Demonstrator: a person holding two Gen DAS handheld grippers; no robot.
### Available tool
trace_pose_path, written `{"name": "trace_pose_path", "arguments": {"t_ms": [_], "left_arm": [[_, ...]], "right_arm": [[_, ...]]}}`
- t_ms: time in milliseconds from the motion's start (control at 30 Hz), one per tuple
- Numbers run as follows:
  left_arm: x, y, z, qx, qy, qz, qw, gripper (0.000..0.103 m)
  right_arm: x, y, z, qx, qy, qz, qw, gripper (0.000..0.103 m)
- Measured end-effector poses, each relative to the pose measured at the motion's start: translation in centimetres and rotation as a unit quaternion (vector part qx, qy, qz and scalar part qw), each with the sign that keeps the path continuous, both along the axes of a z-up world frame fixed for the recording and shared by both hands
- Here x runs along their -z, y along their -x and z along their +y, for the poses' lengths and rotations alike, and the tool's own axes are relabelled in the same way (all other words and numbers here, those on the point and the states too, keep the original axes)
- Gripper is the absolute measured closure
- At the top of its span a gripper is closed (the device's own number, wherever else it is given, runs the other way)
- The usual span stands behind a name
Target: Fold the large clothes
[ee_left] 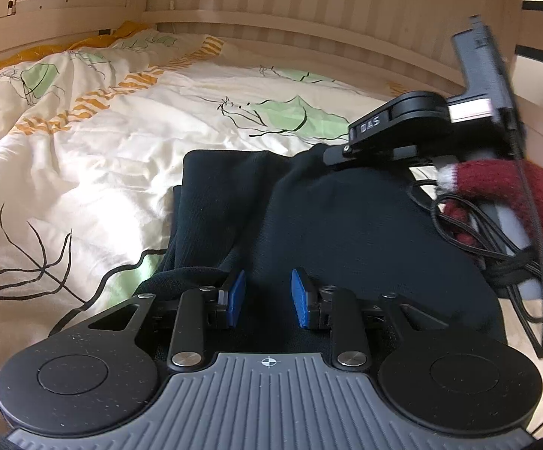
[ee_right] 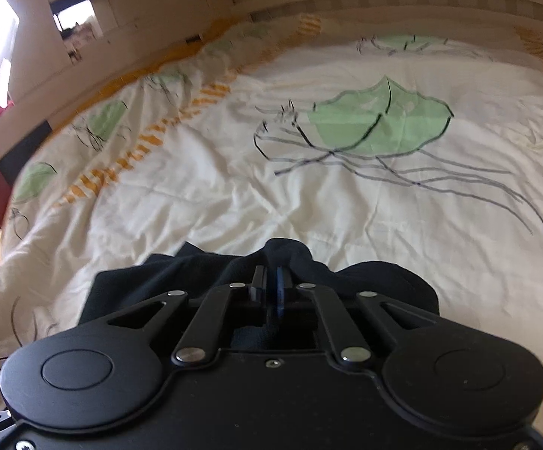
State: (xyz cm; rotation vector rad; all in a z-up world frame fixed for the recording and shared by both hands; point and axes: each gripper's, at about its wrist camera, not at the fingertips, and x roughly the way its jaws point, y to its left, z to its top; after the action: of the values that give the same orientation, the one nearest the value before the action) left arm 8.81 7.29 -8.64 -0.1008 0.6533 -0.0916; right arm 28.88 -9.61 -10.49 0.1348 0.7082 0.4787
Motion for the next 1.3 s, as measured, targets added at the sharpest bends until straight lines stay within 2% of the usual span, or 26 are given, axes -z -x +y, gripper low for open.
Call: {"name": "trace_pose_path", "arguments": {"t_ms": [33,67,100,200,267,333,400,433,533,567,633,733,800,867,1200,1300], "left_arm": [[0.0,0.0,0.0,0.0,0.0,0.0,1.0,0.075],[-0.1,0.0,0.0,-0.001,0.001,0.001,1.0,0.075],[-0.1,-0.1,0.0,-0.001,0.001,0.002,1.0,0.075],[-0.1,-0.1,0.0,-0.001,0.001,0.002,1.0,0.075],[-0.1,-0.2,0.1,-0.001,0.002,0.004,1.0,0.075],[-0.2,-0.2,0.1,-0.001,0.004,0.006,1.0,0.075],[-0.3,-0.3,0.1,-0.002,0.004,0.008,1.0,0.075],[-0.3,-0.3,0.1,-0.003,0.002,0.009,1.0,0.075],[-0.5,-0.4,-0.1,-0.002,-0.005,0.011,0.9999,0.071],[-0.6,-0.5,-0.1,-0.001,-0.007,0.011,0.9999,0.069],[-0.7,-0.6,-0.2,0.001,-0.007,0.01,0.9999,0.064],[-0.9,-0.6,-0.3,0.006,-0.007,0.003,1.0,0.045],[-1.3,-0.6,-0.5,0.004,-0.019,-0.005,0.9998,0.012],[-1.9,-0.6,-0.7,-0.003,-0.031,-0.008,0.9995,0.0],[-3.4,1.2,-0.8,-0.009,-0.032,0.008,0.9994,0.0],[-3.6,1.6,-0.7,-0.006,-0.03,0.016,0.9994,0.0]], "right_arm": [[-0.2,0.3,-0.1,0.001,-0.002,-0.005,1.0,0.087],[-0.4,0.8,-0.2,0.003,-0.005,-0.012,1.0,0.076],[-0.7,1.3,-0.2,0.003,-0.01,-0.02,1.0,0.06],[-1.7,3.5,-0.4,0.004,-0.018,-0.05,0.999,0.034],[-2.2,5.1,-0.7,0.014,-0.012,-0.068,0.998,0.026],[-2.4,6.5,-1.2,0.025,-0.011,-0.078,0.997,0.025],[-2.5,7.9,-2.1,0.04,-0.014,-0.083,0.996,0.012],[-2.5,8.6,-2.7,0.049,-0.018,-0.084,0.995,0.009],[-2.3,10.6,-4.5,0.084,-0.035,-0.081,0.993,0.005],[-2.2,11.1,-5.1,0.096,-0.04,-0.078,0.991,0.001],[-2.0,12.2,-6.3,0.114,-0.053,-0.07,0.99,0.0],[-1.7,13.6,-7.5,0.135,-0.066,-0.056,0.987,0.0],[-1.5,14.6,-7.9,0.143,-0.069,-0.051,0.986,0.0],[-1.6,15.5,-8.1,0.146,-0.072,-0.05,0.985,0.0],[-2.3,19.3,-7.1,0.131,-0.048,-0.069,0.988,0.0],[-2.2,19.6,-7.0,0.125,-0.052,-0.061,0.989,0.0]]}}
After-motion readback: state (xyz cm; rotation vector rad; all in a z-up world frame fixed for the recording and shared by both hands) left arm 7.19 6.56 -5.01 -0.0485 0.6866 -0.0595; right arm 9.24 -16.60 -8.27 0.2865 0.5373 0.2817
